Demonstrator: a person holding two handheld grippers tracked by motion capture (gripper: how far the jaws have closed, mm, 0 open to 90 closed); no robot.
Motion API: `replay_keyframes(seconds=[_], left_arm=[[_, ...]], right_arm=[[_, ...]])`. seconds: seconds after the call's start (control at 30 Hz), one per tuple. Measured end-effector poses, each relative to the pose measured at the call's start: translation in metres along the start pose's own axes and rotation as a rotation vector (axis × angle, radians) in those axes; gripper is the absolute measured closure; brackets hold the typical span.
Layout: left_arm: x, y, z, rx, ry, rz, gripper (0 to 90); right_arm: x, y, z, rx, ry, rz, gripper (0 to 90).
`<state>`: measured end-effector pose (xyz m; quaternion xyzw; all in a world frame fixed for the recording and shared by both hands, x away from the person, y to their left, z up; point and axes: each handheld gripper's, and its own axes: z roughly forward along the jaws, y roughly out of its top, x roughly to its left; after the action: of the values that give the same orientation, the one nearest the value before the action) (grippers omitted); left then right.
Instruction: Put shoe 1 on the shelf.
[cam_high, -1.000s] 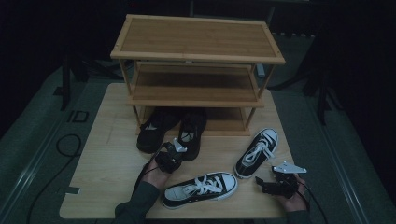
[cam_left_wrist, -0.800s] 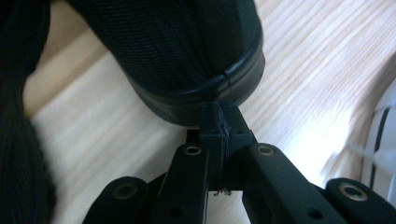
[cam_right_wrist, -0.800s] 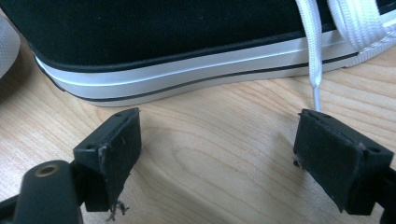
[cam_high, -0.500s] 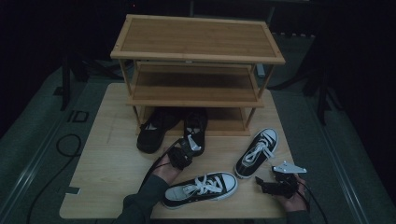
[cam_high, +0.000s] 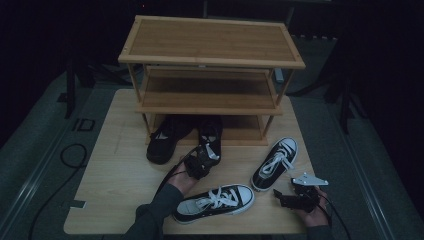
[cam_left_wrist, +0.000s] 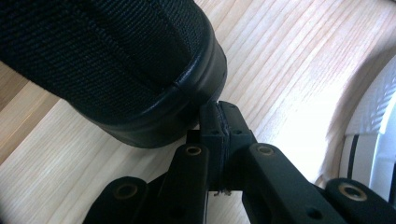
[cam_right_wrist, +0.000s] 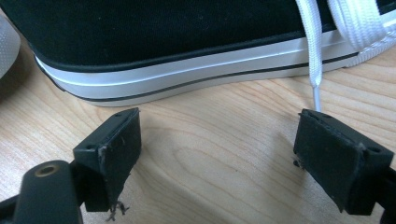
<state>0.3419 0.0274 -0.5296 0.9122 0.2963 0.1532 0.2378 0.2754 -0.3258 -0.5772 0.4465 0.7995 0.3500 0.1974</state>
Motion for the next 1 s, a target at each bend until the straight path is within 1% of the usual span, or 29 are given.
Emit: replay_keyframes(seconds=[0.07, 0.1, 0.13, 0.17, 0.23, 0.3, 0.4, 0.43, 0.47, 0.5, 0.53, 0.57, 0.67, 0.73, 0.87, 0.93, 1.0], left_arm=[[0.0, 0.003, 0.001, 0.001, 0.001, 0.009, 89.7], [0.0, 0.004, 0.001, -0.001, 0.011, 0.016, 89.7], [0.0, 0.005, 0.001, 0.004, 0.031, 0.017, 89.7], [0.001, 0.005, 0.002, 0.004, 0.047, 0.011, 89.7], [0.006, 0.005, 0.003, -0.003, 0.045, -0.019, 89.7], [0.01, 0.006, 0.004, 0.0, 0.054, -0.02, 89.7], [0.014, 0.009, 0.007, -0.012, 0.056, -0.025, 89.7], [0.016, 0.009, 0.007, -0.009, 0.057, -0.02, 89.7], [0.017, 0.011, 0.01, -0.018, 0.061, -0.03, 89.7], [0.018, 0.012, 0.011, -0.02, 0.065, -0.029, 89.7], [0.02, 0.013, 0.011, -0.008, 0.07, -0.017, 89.7], [0.02, 0.014, 0.013, -0.016, 0.073, -0.029, 89.7], [0.023, 0.017, 0.016, -0.021, 0.076, -0.038, 89.7], [0.026, 0.019, 0.018, -0.027, 0.077, -0.052, 89.7], [0.032, 0.025, 0.023, -0.015, 0.095, -0.068, 89.7], [0.033, 0.026, 0.024, -0.015, 0.094, -0.072, 89.7], [0.037, 0.03, 0.027, -0.012, 0.093, -0.085, 89.6]], right_arm=[[0.0, 0.0, 0.0, 0.0, 0.0, 0.0, 15.0], [0.0, 0.0, 0.0, 0.0, 0.0, -0.001, 15.0], [0.0, 0.0, 0.0, 0.0, 0.0, 0.0, 15.0], [0.0, 0.0, 0.0, 0.0, 0.0, 0.0, 15.0], [0.0, 0.0, 0.0, 0.0, 0.0, -0.001, 15.0], [0.0, 0.0, 0.0, 0.0, 0.0, -0.001, 15.0], [0.0, 0.0, 0.0, 0.0, 0.0, 0.0, 15.0], [0.0, 0.0, 0.0, 0.0, 0.0, -0.001, 15.0], [0.0, 0.0, 0.0, 0.0, 0.0, 0.0, 15.0], [0.0, 0.0, 0.0, 0.0, 0.0, 0.0, 15.0], [0.0, 0.0, 0.0, 0.0, 0.0, -0.001, 15.0], [0.0, 0.0, 0.0, 0.0, 0.0, 0.0, 15.0], [0.0, 0.0, 0.0, 0.0, 0.0, 0.0, 15.0], [0.0, 0.0, 0.0, 0.0, 0.0, 0.0, 15.0], [0.0, 0.0, 0.0, 0.0, 0.0, 0.0, 15.0], [0.0, 0.0, 0.0, -0.001, 0.0, -0.001, 15.0], [0.0, 0.0, 0.0, 0.0, 0.0, 0.0, 15.0]])
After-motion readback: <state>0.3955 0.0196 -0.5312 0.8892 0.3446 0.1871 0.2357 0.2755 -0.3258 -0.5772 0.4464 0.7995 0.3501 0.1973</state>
